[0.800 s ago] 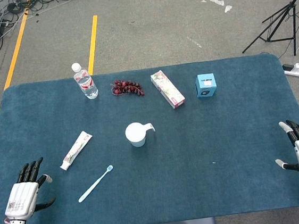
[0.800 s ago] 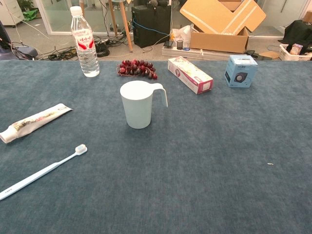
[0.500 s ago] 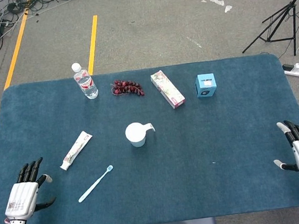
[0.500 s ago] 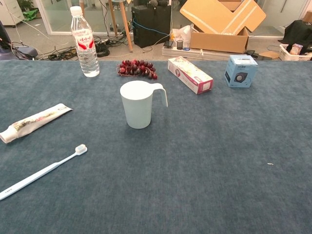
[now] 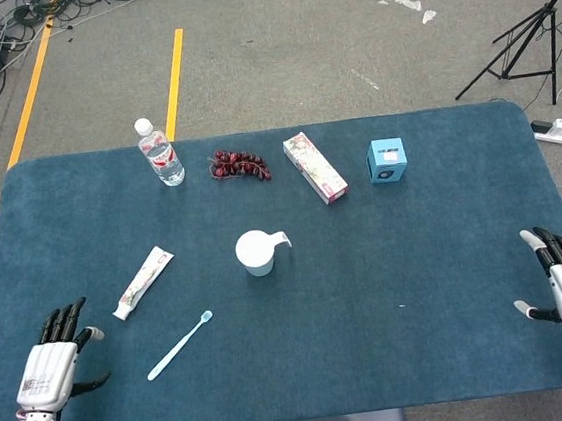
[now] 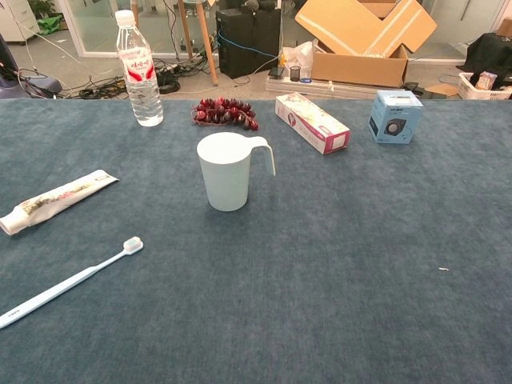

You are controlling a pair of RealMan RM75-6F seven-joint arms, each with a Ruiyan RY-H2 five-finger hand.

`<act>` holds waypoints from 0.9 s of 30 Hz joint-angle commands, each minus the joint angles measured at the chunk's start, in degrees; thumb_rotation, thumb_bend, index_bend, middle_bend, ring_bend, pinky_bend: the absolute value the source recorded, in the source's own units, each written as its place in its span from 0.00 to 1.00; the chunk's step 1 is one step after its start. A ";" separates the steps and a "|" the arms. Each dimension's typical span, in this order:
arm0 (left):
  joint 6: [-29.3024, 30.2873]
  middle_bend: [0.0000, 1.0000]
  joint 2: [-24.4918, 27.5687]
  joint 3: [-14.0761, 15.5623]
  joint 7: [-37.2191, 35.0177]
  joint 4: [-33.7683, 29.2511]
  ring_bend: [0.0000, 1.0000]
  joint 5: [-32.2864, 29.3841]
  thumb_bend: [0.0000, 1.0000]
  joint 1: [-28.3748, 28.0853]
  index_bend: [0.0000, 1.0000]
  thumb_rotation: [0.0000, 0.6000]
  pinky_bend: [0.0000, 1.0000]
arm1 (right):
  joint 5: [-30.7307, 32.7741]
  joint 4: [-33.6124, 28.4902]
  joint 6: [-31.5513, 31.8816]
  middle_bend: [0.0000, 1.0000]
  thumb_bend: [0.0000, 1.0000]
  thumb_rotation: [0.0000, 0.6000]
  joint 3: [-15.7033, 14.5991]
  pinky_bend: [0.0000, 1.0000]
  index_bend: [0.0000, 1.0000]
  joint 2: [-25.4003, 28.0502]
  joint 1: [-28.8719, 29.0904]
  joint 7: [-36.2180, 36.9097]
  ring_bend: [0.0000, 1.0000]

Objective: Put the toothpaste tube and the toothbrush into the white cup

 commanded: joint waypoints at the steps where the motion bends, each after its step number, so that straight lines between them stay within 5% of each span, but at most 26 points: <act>1: -1.36 0.02 -0.43 -0.56 -0.09 -0.78 0.00 -0.32 0.00 -0.83 0.28 1.00 0.02 | -0.15 -0.09 0.01 0.11 0.02 1.00 -0.04 0.37 0.14 0.05 0.00 0.11 0.11; 7: -6.48 0.01 -1.02 -2.56 5.21 -3.03 0.00 -4.09 0.00 -3.96 0.14 1.00 0.02 | -0.21 -0.06 0.18 0.11 0.02 1.00 0.08 0.37 0.14 0.41 -0.11 0.92 0.11; 12: -10.75 0.00 -2.07 -6.18 12.79 -4.89 0.00 -13.99 0.00 -7.12 0.01 1.00 0.02 | -0.10 0.06 0.05 0.11 0.02 1.00 0.15 0.37 0.15 0.62 -0.12 1.49 0.11; 27: -10.64 0.00 -9.69 -15.01 29.63 -4.97 0.00 -44.64 0.00 -16.82 0.00 1.00 0.02 | 0.01 0.25 -0.60 0.11 0.02 1.00 0.09 0.37 0.15 0.85 0.03 2.27 0.11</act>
